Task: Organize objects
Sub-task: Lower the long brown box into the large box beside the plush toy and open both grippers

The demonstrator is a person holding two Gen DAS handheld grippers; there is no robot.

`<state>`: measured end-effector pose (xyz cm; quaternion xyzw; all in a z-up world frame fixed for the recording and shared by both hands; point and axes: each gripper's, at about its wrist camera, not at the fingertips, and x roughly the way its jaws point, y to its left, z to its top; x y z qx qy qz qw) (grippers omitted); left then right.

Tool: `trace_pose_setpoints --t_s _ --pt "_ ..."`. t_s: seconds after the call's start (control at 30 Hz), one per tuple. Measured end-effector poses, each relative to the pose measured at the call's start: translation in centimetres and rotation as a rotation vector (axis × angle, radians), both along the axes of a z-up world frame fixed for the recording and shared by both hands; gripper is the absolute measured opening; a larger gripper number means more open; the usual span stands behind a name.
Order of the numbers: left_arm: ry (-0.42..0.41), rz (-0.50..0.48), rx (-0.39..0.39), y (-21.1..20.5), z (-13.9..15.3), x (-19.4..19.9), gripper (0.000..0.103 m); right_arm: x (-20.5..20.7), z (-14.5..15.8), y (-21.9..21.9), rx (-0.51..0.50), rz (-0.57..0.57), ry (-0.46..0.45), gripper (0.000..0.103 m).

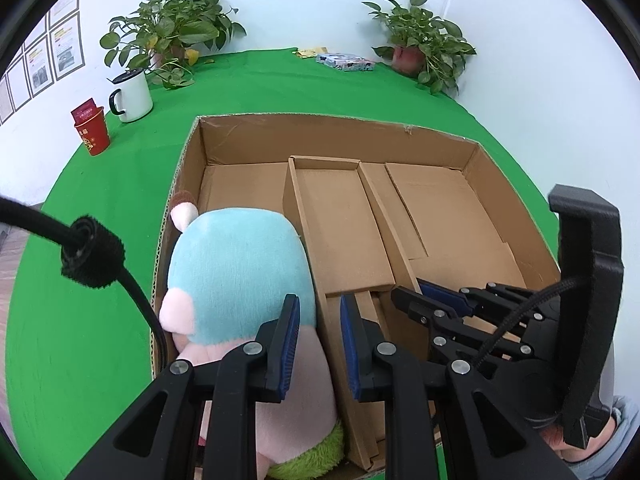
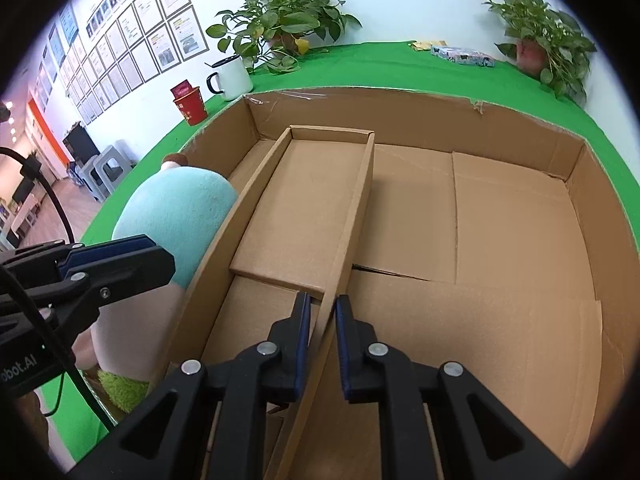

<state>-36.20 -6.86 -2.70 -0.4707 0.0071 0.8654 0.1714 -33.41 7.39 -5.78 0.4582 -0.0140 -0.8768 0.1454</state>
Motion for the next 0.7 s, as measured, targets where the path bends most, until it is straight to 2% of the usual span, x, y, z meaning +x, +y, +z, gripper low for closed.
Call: trace_pose_setpoints --t_s 0.3,0.33,0.37,0.4,0.47,0.53,0.57,0.6,0.67,0.7 --pt "0.057 0.002 -0.032 0.5 0.4 1.7 0.020 0.3 -0.5 0.2 -0.019 -0.003 -0.024 0.018" --pt "0.066 0.004 -0.032 0.4 0.6 1.9 0.024 0.5 -0.3 0.3 -0.022 0.000 -0.020 0.019" --pt "0.082 0.010 -0.031 0.3 0.8 2.3 0.026 0.8 -0.1 0.3 -0.022 0.006 -0.013 0.029" --pt "0.100 0.015 -0.028 0.2 1.0 2.6 0.031 1.2 0.2 0.2 -0.016 0.013 -0.004 0.043" --pt "0.142 0.025 -0.016 -0.1 1.7 3.4 0.039 2.3 0.8 0.1 -0.007 0.022 0.031 0.058" --pt "0.185 0.037 -0.017 -0.3 2.4 4.4 0.050 3.5 1.5 0.0 0.015 0.021 0.077 0.061" --pt "0.208 0.044 -0.022 -0.5 2.8 4.9 0.052 4.1 1.8 0.1 0.035 0.009 0.100 0.065" --pt "0.235 0.053 -0.028 -0.7 3.2 5.6 0.059 5.1 2.3 0.5 0.056 -0.011 0.128 0.072" --pt "0.305 0.090 -0.031 -1.1 4.2 7.4 0.070 6.7 3.2 1.3 0.077 -0.038 0.178 0.078" --pt "0.374 0.127 -0.025 -1.5 4.8 8.9 0.080 7.7 3.6 1.8 0.104 -0.060 0.205 0.079"
